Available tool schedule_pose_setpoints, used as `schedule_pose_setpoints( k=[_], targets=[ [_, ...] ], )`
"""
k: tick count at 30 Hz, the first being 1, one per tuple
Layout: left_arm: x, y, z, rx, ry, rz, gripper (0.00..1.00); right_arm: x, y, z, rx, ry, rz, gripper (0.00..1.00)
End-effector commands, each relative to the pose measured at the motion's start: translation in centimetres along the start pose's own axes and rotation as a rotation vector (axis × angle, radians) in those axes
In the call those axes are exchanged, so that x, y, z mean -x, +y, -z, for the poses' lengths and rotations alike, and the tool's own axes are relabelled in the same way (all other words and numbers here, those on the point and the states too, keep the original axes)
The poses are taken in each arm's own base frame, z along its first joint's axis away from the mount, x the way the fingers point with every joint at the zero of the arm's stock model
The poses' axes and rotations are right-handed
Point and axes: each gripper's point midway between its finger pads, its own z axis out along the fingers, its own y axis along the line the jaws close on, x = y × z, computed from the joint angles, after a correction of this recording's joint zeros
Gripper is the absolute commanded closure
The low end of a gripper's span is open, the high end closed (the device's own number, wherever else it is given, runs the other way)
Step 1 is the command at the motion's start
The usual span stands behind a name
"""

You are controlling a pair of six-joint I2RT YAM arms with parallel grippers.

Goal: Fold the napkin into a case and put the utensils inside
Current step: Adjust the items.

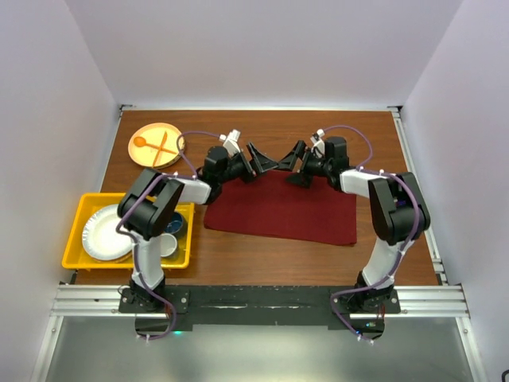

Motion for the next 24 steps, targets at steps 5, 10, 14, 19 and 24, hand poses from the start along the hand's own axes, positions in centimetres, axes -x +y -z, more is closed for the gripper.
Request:
schedule_pose_setpoints(
  k=[5, 10, 14, 19, 24],
  targets=[
    [0.4, 1.6, -3.1, -0.039, -0.045, 0.092, 0.0, 0.5, -1.2, -2.5, 0.088, -0.004, 0.003, 0.02],
    [1.0, 5.0, -3.3, 0.016, -0.07, 0.113, 0.0, -0.3, -4.2, -3.3, 0.054, 0.032, -0.001, 0.02],
    [2.6, 6.5, -2.1, 0.051, -0.104, 0.128, 0.0, -1.0, -7.0, -2.6, -0.005, 0.059, -0.028, 0.02],
    [5.2, 8.9, -0.2, 0.111, -0.162, 0.138, 0.0, -1.4, -8.6, -2.2, -0.043, 0.085, -0.025, 0.02],
    [6.9, 11.2, 1.7, 0.17, -0.199, 0.132, 0.0, -1.5, -9.3, -2.1, -0.063, 0.106, -0.025, 0.02]
  ],
)
